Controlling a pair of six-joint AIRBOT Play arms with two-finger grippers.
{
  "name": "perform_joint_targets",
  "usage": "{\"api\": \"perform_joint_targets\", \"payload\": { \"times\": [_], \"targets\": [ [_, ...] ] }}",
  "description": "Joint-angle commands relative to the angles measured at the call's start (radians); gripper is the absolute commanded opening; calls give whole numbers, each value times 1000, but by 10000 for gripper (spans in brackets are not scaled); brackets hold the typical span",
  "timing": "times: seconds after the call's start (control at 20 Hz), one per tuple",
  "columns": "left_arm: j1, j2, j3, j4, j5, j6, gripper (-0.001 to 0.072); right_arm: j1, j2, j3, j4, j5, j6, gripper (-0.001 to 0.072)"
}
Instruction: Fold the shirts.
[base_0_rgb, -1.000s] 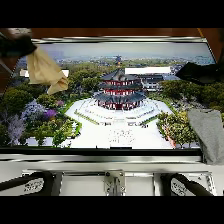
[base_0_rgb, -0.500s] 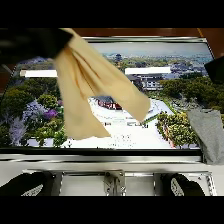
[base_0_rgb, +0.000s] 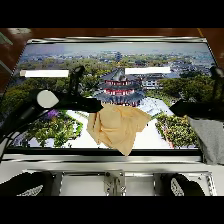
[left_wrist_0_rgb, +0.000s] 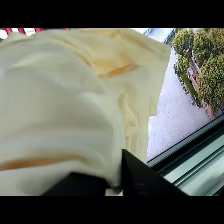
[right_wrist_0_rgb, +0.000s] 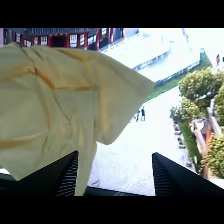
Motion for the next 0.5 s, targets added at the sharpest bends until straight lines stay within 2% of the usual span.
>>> {"api": "perform_joint_targets", "payload": {
  "times": [0.0, 0.05, 0.1, 0.15, 0.35, 0.45],
  "targets": [
    [15, -77, -49, -92, 90, 0, 377, 1, -87, -122, 131, -80, -34, 606],
    [39, -78, -43, -92, 90, 4, 500, 0, -117, -122, 153, -84, -47, 670],
    [80, -74, -33, -91, 60, 4, 586, 0, -141, -122, 167, -89, -55, 670],
    [134, -74, -18, -83, -7, 5, 610, 0, -163, -122, 166, -84, -68, 670],
    [391, -65, -20, -61, -387, 85, 607, 0, -237, -123, 66, 22, -79, 670],
    [454, -31, -94, -61, -488, 122, 604, 0, -282, -123, 54, 104, -98, 669]
  ]
}}
